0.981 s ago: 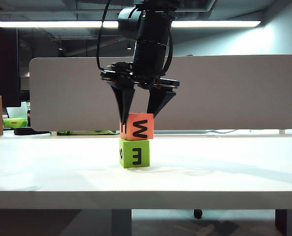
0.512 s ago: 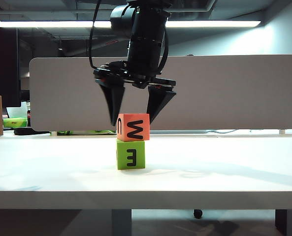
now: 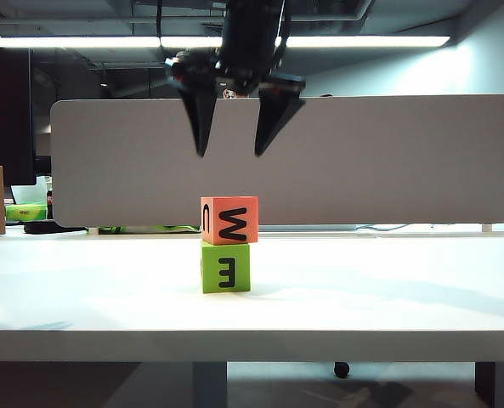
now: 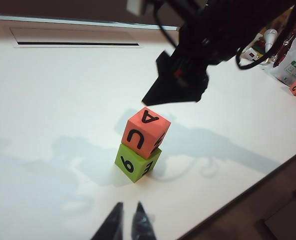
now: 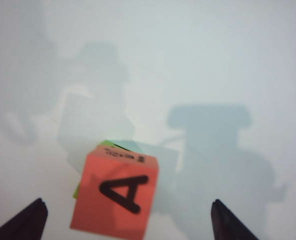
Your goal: Stack the letter block on the right onto the letter block on the left.
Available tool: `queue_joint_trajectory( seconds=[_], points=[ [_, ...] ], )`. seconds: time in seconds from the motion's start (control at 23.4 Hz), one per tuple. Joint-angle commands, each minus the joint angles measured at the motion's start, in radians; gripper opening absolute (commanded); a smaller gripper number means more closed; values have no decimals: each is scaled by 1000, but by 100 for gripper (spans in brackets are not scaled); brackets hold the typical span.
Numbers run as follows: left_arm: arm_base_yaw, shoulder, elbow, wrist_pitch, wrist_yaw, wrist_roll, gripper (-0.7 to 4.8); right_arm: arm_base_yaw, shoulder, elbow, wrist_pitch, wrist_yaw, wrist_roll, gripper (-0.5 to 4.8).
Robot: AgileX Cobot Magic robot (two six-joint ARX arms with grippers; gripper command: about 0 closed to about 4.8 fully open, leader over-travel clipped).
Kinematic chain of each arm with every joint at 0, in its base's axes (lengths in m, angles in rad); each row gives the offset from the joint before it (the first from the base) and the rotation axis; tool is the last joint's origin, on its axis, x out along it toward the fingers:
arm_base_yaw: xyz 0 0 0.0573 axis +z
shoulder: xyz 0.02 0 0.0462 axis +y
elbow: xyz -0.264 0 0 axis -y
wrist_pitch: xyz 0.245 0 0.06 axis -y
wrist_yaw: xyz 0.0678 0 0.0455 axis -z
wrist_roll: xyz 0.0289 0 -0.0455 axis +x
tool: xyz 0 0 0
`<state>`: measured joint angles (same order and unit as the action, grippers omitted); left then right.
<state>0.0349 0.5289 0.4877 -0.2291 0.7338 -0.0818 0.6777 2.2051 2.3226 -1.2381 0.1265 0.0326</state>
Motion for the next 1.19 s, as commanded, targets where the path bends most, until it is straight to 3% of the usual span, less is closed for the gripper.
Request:
queue_joint_trajectory(
  seconds=[0.04,0.09,0.13,0.21,0.43,0.68,1.19],
  points=[
    [2,-1,5,7,3,5,26,10,-27,44,-56,29,-33,284],
    [2,0,5,7,-27,5,26,20,-60,44,-25,27,-67,137],
    [2,-1,5,7,-42,2,26,27,-80,44,1,20,-81,69],
    [2,-1,5,6,-45,-17,26,38,-116,44,50,-18,-91,2],
    [2,-4,3,13,-124,-19,26,105,-219,32,199,-78,-120,-3],
    [2,-58,-6,59,-164,47,26,168,-306,-74,387,-77,-138,-4],
    [2,-363,-180,144,-386,39,26,182,-598,-541,796,-55,-142,-4]
  ],
)
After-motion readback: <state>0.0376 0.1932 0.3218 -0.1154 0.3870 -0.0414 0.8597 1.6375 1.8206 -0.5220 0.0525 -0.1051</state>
